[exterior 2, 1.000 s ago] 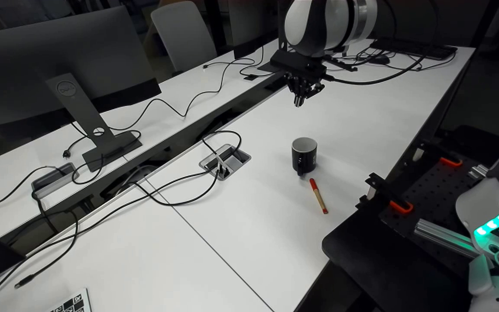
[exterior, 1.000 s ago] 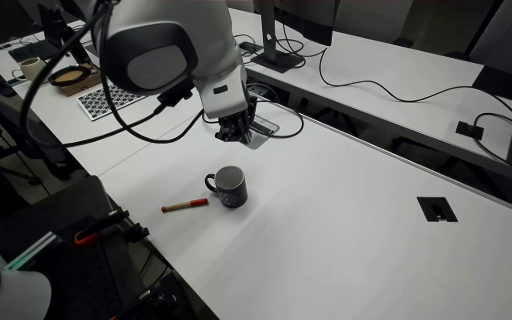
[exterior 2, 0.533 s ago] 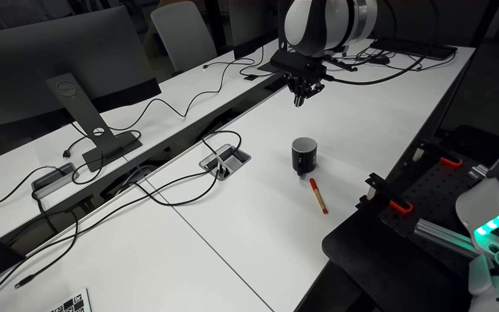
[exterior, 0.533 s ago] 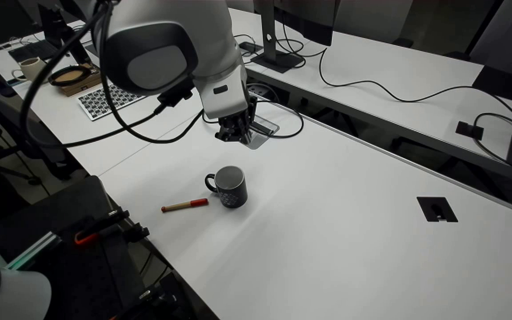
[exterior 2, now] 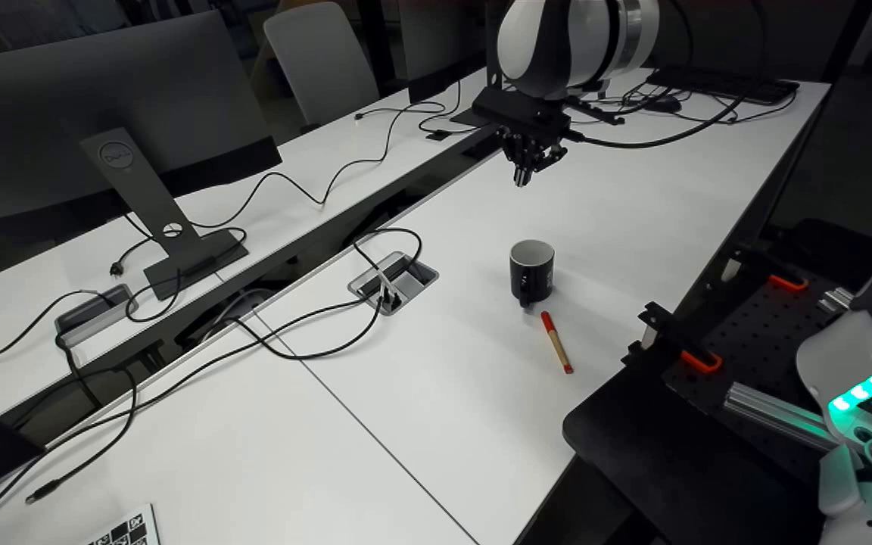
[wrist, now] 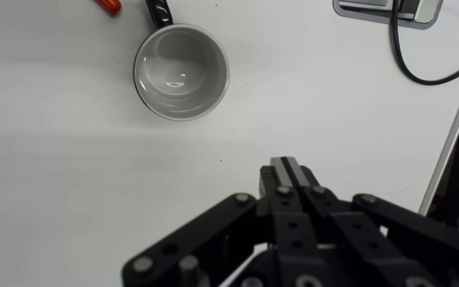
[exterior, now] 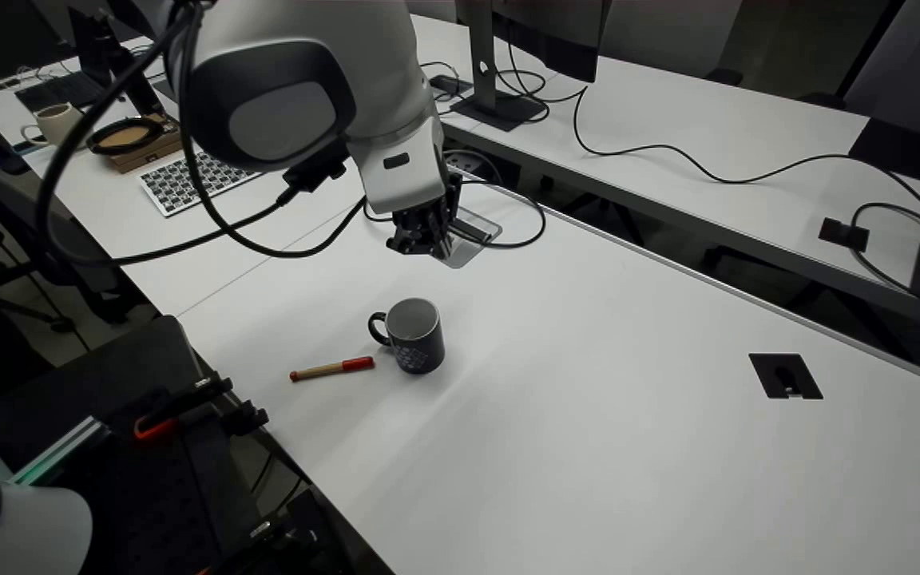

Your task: Turn the mug around using the handle

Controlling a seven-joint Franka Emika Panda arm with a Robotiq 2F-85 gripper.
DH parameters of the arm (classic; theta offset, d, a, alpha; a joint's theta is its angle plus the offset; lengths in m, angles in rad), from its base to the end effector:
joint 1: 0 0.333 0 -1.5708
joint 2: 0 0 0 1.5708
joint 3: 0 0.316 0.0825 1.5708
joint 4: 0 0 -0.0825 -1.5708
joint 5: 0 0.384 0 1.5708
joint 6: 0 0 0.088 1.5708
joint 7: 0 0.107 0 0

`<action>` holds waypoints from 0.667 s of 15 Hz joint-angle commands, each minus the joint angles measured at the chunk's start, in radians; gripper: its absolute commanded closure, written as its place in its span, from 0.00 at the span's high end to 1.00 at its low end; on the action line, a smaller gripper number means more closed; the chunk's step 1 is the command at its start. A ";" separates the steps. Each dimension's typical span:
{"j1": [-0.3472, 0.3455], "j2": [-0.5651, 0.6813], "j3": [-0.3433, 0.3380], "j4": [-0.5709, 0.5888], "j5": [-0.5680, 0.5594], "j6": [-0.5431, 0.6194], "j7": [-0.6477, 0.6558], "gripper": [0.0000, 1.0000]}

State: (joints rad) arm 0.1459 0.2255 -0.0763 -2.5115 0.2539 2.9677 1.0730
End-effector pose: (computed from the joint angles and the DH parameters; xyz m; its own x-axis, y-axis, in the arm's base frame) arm 0.4864 0.0157 0.2177 0.3166 -0.9480 0.0330 -0.9198 -0.3154 -0.2336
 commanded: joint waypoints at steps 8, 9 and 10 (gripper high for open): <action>-0.011 0.004 0.010 -0.004 0.004 0.006 0.002 0.34; -0.012 0.007 0.009 -0.004 0.004 0.005 0.004 0.40; -0.011 0.009 0.007 -0.004 0.002 0.001 0.006 0.49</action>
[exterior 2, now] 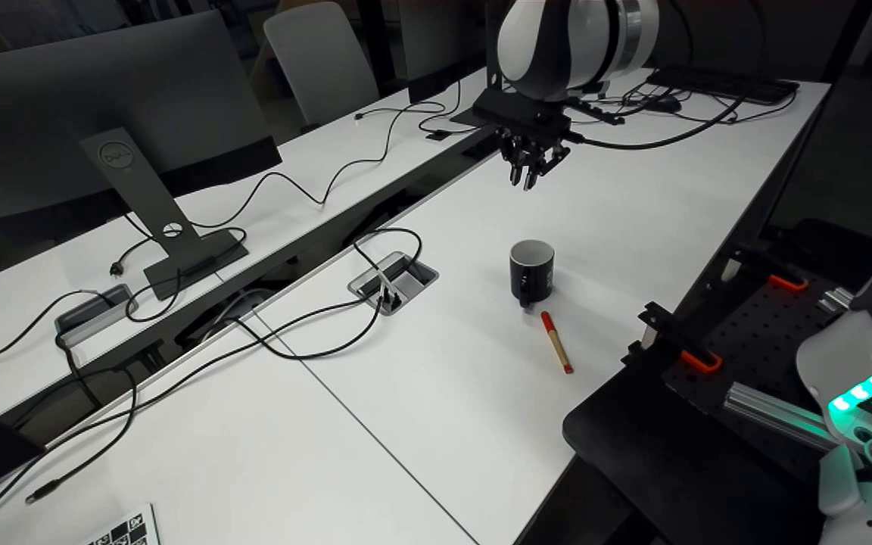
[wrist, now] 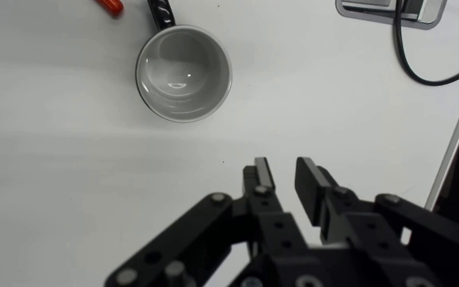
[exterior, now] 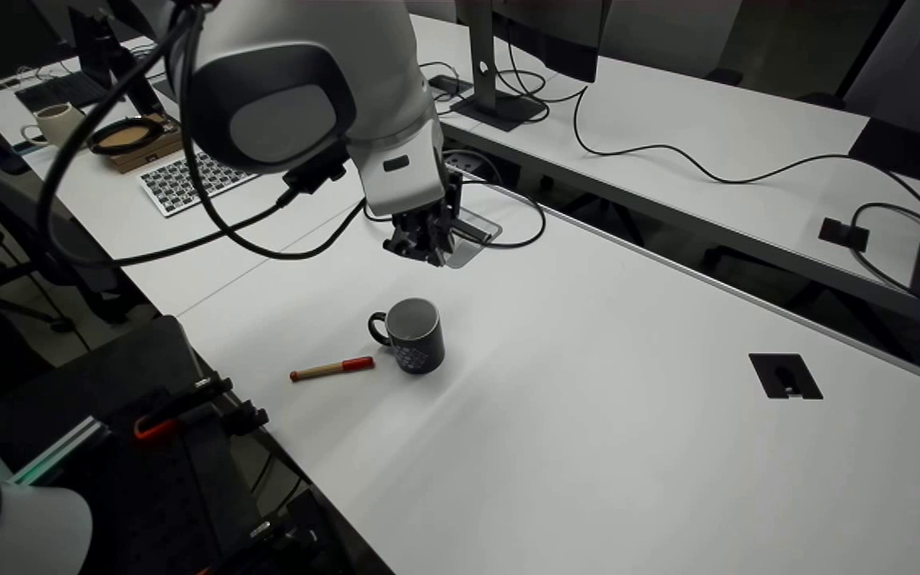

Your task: Turn the mug around using the handle

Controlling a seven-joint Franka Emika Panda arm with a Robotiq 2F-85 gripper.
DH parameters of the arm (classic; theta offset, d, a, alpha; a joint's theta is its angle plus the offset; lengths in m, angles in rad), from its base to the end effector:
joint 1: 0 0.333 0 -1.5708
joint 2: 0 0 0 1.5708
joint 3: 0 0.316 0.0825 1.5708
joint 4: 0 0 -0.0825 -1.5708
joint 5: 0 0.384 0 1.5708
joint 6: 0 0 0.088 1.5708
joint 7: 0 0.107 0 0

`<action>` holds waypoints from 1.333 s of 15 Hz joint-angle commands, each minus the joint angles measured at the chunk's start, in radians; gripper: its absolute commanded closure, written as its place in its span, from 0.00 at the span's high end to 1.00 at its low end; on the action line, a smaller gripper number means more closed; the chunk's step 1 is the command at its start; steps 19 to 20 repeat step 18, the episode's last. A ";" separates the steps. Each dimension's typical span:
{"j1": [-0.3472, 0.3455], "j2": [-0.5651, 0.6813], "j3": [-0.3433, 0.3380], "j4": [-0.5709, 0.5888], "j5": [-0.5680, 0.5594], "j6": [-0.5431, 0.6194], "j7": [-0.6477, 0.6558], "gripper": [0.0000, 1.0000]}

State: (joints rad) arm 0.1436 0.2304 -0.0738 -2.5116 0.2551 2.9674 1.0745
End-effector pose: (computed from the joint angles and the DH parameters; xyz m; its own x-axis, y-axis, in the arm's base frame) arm 0.4857 0.0157 0.2153 0.3145 -0.9488 0.0307 -0.9218 -0.3130 -0.2288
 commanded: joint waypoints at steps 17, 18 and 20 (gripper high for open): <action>-0.013 0.012 0.006 -0.001 0.002 -0.007 0.001 1.00; -0.013 0.012 0.006 -0.001 0.002 -0.007 0.001 1.00; -0.013 0.012 0.006 -0.001 0.002 -0.007 0.001 1.00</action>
